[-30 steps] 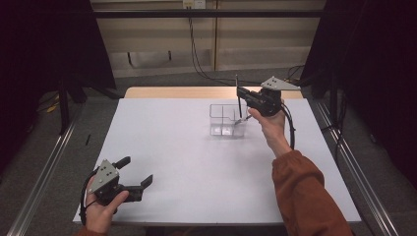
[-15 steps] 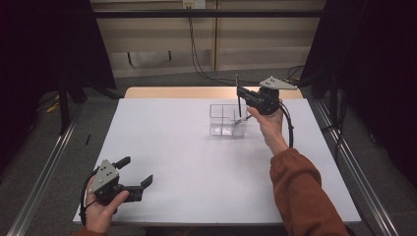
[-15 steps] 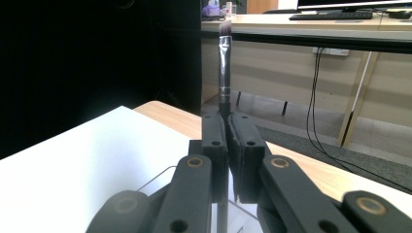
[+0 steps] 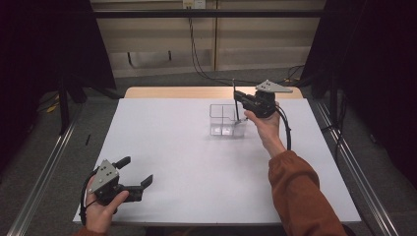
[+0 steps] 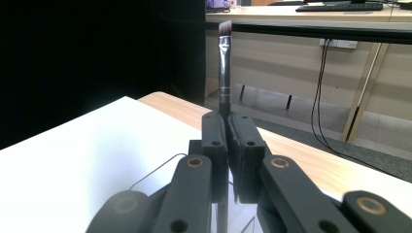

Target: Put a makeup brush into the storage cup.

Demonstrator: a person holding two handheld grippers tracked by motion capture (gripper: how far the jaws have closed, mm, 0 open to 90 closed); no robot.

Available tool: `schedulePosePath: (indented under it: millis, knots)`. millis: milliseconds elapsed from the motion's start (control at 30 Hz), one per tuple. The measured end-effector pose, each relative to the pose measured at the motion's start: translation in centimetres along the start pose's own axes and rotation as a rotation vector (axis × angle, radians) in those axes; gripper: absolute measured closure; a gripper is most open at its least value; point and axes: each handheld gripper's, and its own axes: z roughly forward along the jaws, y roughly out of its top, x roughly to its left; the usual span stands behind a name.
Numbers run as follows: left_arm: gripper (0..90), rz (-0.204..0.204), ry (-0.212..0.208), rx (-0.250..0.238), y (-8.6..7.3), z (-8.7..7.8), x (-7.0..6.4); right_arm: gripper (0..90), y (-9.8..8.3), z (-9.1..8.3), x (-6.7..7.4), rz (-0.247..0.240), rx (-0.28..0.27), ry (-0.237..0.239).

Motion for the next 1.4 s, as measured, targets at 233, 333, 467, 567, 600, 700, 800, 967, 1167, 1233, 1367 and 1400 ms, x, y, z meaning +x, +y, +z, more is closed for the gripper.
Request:
schedulePosePath:
  millis: [233, 333, 467, 567, 600, 700, 800, 967, 1167, 1233, 1367, 1400]
  knots:
    - [2.6, 0.000, 0.000, 0.000, 0.0, 0.0, 0.0, 86.2, -0.3, 0.3, 0.4, -0.012, 0.036, -0.002]
    - [2.6, 0.001, 0.001, 0.000, 0.0, 0.0, 0.0, 86.2, -0.4, 0.4, 0.5, -0.019, 0.049, 0.001]
    - [2.6, 0.001, 0.001, 0.000, 0.0, 0.0, 0.0, 86.2, -0.8, 0.4, 0.4, -0.019, 0.064, -0.001]
    - [2.6, 0.001, 0.000, 0.000, 0.0, 0.0, 0.0, 86.2, -1.0, 0.4, 0.2, -0.012, 0.070, 0.001]
    - [2.6, 0.001, 0.000, 0.000, 0.0, 0.0, 0.0, 86.2, -1.0, 0.4, 0.2, -0.012, 0.072, -0.001]
    - [2.6, 0.001, 0.001, 0.001, 0.0, 0.0, 0.0, 86.2, -1.1, 0.4, -0.1, -0.001, 0.075, 0.002]
    - [2.6, 0.000, 0.000, 0.000, 0.0, 0.0, 0.0, 86.2, -1.2, 0.4, -0.2, 0.000, 0.088, 0.003]
    - [2.6, 0.001, 0.000, 0.000, 0.0, 0.0, 0.0, 86.1, -1.3, 0.3, -0.5, 0.003, 0.109, 0.004]
    - [2.6, 0.000, 0.000, 0.000, 0.0, 0.0, 0.0, 85.9, -1.5, 0.3, -0.7, 0.006, 0.135, 0.003]
    - [2.6, 0.001, 0.000, 0.001, 0.0, 0.0, 0.0, 85.8, -1.5, 0.2, -0.8, 0.012, 0.136, 0.004]
    - [2.6, 0.001, 0.002, 0.001, 0.0, 0.0, 0.0, 85.7, -1.6, 0.0, -0.8, 0.024, 0.135, 0.009]
    - [2.6, 0.001, 0.002, 0.001, 0.0, 0.0, 0.0, 85.5, -1.6, 0.0, -0.9, 0.021, 0.141, 0.007]
